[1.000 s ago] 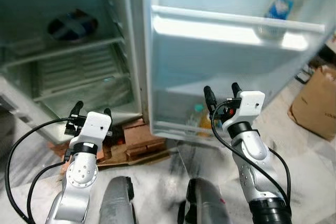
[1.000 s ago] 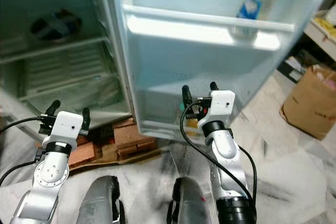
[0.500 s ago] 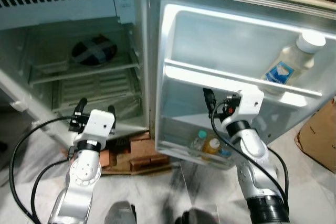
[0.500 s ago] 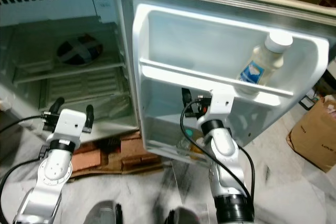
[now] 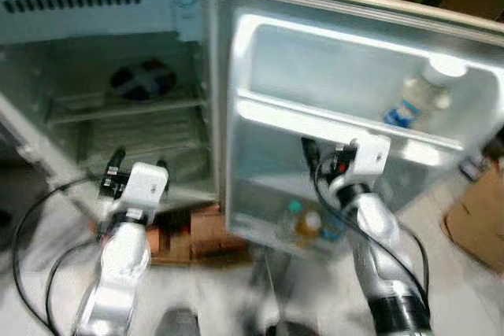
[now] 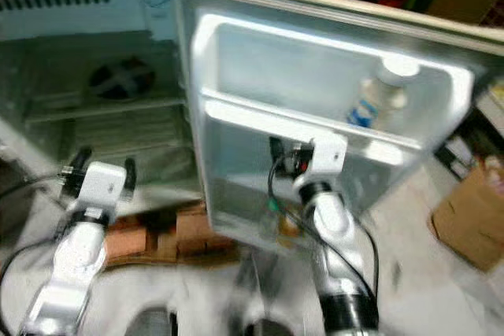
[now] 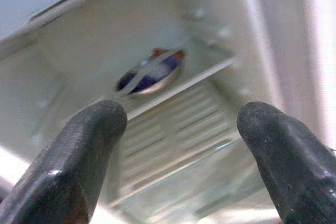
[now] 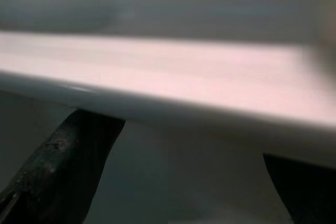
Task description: Restocking fridge
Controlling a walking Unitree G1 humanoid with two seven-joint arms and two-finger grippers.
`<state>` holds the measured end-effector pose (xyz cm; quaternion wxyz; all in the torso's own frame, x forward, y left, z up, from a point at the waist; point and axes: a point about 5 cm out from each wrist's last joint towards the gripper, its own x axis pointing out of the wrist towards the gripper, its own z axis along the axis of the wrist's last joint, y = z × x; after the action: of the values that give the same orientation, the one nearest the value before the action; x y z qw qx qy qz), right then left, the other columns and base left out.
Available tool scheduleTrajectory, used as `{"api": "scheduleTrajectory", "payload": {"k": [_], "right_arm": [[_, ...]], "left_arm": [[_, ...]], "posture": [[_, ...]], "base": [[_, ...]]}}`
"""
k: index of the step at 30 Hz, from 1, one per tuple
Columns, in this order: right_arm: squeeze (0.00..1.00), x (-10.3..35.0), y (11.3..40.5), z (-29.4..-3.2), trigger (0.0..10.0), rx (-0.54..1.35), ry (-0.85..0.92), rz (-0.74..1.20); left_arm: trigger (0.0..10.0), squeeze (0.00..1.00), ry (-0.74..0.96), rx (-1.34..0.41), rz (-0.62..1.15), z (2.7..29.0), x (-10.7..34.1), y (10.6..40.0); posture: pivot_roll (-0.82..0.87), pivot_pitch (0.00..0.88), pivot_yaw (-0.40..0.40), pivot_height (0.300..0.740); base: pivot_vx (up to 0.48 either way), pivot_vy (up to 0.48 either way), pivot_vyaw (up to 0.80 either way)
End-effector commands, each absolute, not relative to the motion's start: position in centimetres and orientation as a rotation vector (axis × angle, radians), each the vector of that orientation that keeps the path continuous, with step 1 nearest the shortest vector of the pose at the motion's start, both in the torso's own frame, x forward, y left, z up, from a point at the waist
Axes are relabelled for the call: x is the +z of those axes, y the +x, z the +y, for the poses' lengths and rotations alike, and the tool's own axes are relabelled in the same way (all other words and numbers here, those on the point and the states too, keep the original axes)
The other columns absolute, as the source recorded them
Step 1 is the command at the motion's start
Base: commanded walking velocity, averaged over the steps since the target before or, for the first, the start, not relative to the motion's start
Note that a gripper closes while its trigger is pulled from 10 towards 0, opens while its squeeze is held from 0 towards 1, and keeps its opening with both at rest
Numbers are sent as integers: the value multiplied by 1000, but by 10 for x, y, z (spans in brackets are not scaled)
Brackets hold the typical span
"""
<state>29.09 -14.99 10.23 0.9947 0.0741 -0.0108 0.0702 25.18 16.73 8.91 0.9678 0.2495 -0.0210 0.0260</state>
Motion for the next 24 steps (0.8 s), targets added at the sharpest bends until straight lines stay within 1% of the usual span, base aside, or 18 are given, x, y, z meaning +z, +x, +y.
{"api": "scheduleTrajectory", "payload": {"k": [1,5,8,9,10,11,12,16,17,19,20,22,23,24], "right_arm": [[0,108,293,-146,10000,164,158,-48],[0,106,292,-141,10000,218,176,-37],[0,101,286,-124,10000,420,214,31],[0,97,277,-114,10000,581,220,85],[0,96,274,-111,10000,638,221,100],[0,96,274,-111,10000,638,221,100],[0,95,267,-108,10000,735,222,131],[0,91,252,-110,10000,948,198,231],[0,91,252,-110,10000,948,198,231],[0,86,245,-119,10000,1037,164,290],[0,86,245,-119,10000,1037,164,290],[0,82,240,-130,10000,1107,129,346],[0,79,239,-138,10000,1128,84,386],[0,79,239,-138,10000,1128,84,386]], "left_arm": [[10000,0,522,60,-43,172,90,251],[10000,0,523,60,-44,172,90,251],[10000,0,521,58,-46,171,90,251],[10000,0,519,56,-46,171,90,251],[10000,0,518,56,-46,171,90,250],[10000,0,518,56,-46,171,90,250],[10000,0,517,54,-46,171,90,250],[10000,0,516,46,-46,171,89,249],[10000,0,516,46,-46,171,89,249],[10000,0,513,43,-41,173,87,249],[10000,0,513,43,-41,173,87,249],[10000,0,516,43,-38,174,86,249],[10000,0,517,42,-39,173,87,248],[10000,0,517,42,-39,173,87,248]], "posture": [[113,60,-64,740],[114,58,-66,740],[114,59,-65,740],[113,59,-64,740],[113,59,-64,740],[113,59,-64,740],[113,61,-64,740],[114,63,-65,740],[114,63,-65,740],[117,65,-65,740],[117,65,-65,740],[120,67,-64,740],[122,69,-63,740],[122,69,-63,740]], "base": [[0,-401,0],[0,-401,0],[0,-402,0],[0,-409,0],[0,-409,0],[0,-409,0],[0,-405,0],[0,-411,0],[0,-412,0],[-255,-405,0],[-255,-405,0],[-255,-405,0],[-259,-405,0],[-259,-405,0]]}}
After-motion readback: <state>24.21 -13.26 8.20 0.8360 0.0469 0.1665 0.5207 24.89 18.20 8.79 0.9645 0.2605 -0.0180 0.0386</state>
